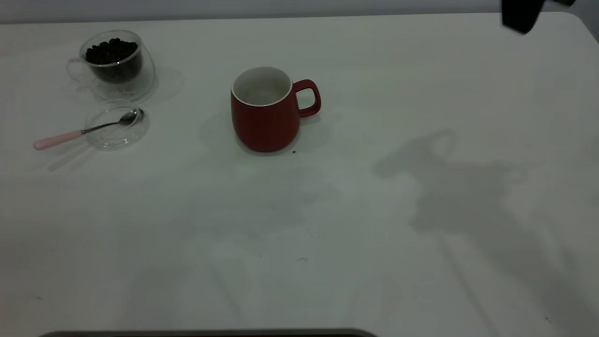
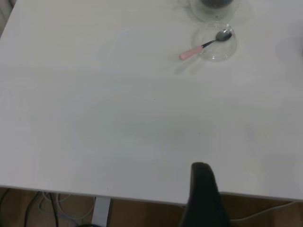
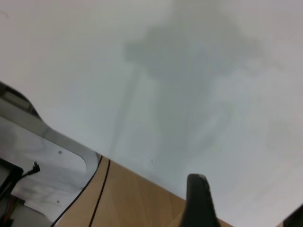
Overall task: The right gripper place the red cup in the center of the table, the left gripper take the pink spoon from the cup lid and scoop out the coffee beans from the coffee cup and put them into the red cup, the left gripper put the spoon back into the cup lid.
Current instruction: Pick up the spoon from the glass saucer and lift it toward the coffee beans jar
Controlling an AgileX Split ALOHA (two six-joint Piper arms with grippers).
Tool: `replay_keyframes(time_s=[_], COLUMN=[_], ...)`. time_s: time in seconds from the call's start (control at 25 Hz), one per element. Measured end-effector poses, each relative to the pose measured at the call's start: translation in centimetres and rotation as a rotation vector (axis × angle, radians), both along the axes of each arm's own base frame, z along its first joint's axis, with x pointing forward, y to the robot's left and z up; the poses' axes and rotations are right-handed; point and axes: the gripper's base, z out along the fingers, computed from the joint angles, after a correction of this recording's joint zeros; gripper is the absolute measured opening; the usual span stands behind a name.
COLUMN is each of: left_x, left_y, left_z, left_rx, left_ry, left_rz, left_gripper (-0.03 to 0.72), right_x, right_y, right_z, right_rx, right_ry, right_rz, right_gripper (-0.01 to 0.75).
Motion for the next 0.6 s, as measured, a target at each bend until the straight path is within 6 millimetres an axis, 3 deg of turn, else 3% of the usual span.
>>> replay_keyframes(time_s=[0.6], left_x=[0.0], left_y=[0.0], left_z=[0.0], left_rx=[0.0], left_ry=[0.0], left_rz=[0.0], left_gripper=[0.589], right_x=[-9.2], right_y=[-4.8], right_z=[1.0], right_rx=[-0.061], right_ry=[0.007], right_rz=[0.023], right_gripper=[0.589])
